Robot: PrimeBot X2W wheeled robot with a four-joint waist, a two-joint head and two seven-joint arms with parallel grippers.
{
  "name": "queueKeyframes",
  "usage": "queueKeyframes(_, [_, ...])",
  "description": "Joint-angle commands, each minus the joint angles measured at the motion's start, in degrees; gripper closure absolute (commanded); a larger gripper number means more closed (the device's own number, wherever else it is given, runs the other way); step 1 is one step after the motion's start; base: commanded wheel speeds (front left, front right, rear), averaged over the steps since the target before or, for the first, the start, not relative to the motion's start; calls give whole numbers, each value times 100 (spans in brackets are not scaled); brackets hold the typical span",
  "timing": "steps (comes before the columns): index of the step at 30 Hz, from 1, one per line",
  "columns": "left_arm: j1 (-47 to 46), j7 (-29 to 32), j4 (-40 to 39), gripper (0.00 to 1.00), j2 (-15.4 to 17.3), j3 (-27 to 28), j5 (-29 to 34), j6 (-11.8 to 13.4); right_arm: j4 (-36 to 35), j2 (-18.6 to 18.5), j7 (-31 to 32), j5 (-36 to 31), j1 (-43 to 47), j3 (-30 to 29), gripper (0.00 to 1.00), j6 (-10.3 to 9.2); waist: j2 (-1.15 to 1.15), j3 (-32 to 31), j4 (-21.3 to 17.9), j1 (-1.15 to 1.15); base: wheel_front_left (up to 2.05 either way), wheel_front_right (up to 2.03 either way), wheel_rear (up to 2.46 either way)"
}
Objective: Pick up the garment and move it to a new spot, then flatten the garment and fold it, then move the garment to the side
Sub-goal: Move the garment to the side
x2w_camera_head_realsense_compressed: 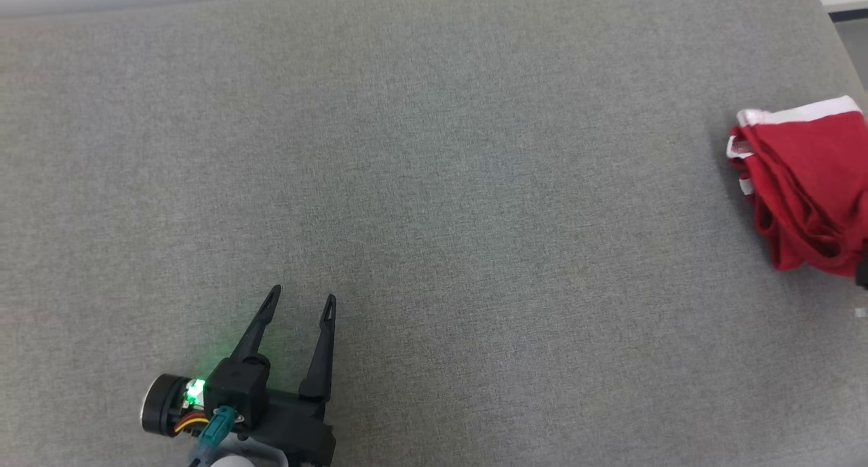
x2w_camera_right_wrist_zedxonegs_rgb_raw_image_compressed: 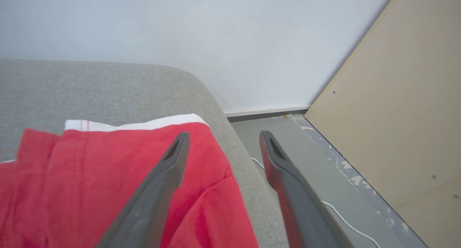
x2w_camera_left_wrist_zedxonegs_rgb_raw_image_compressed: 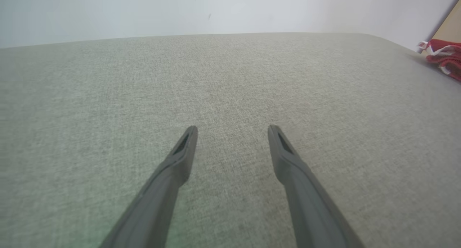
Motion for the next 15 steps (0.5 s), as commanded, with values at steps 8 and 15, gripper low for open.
queueKeyframes(8, [330,-15,19,0,-11,158,-183,41,-826,763,1,-72,743,273,0,-13,-1,-569,130,0,0,0,0])
queueKeyframes(15, [510,-15,-1,0,-17,145,-309,47,-693,1052,1,25,1303,321,0,-13,-1,-832,296,0,0,0,0])
